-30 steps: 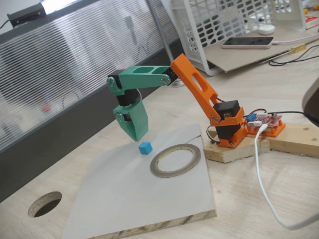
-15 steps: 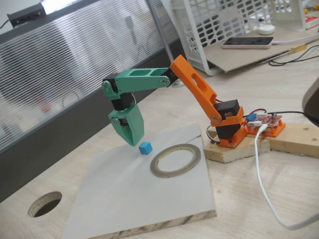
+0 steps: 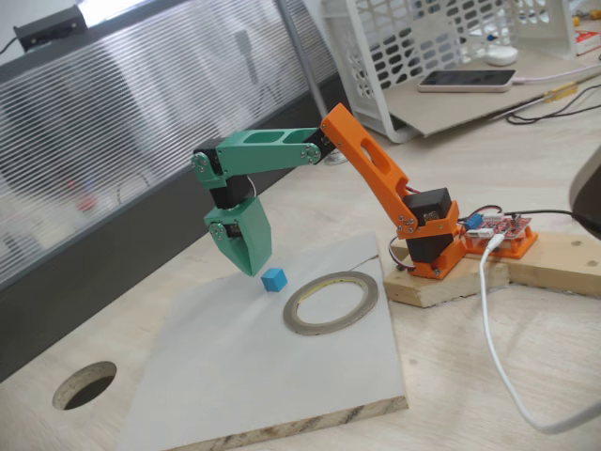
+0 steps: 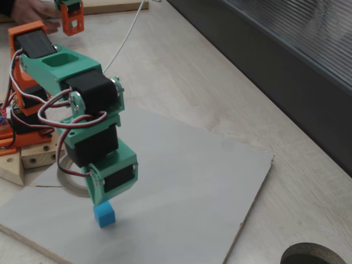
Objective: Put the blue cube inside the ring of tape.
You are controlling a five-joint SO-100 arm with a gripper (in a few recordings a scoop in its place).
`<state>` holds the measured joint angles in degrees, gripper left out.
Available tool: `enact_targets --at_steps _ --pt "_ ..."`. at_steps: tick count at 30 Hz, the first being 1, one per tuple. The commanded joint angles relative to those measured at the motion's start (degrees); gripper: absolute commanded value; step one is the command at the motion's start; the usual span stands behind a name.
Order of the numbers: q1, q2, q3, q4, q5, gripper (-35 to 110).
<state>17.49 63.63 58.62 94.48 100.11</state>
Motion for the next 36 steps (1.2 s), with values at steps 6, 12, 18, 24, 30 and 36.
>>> enact_targets --at_steps 6,12,18,24,30,36 --pt "0.4 0.7 -0.2 0.9 0.9 0" --pt "0.4 0.6 -0.2 0.4 0.9 0" --pt "0.4 0.6 -0.2 0.9 0.8 0" --pt "0.4 0.6 -0.2 0.7 0.5 0" --pt "0.4 0.7 -0.2 0.9 0.4 4" --pt "0.4 0.9 -0.2 1.1 1.0 33"
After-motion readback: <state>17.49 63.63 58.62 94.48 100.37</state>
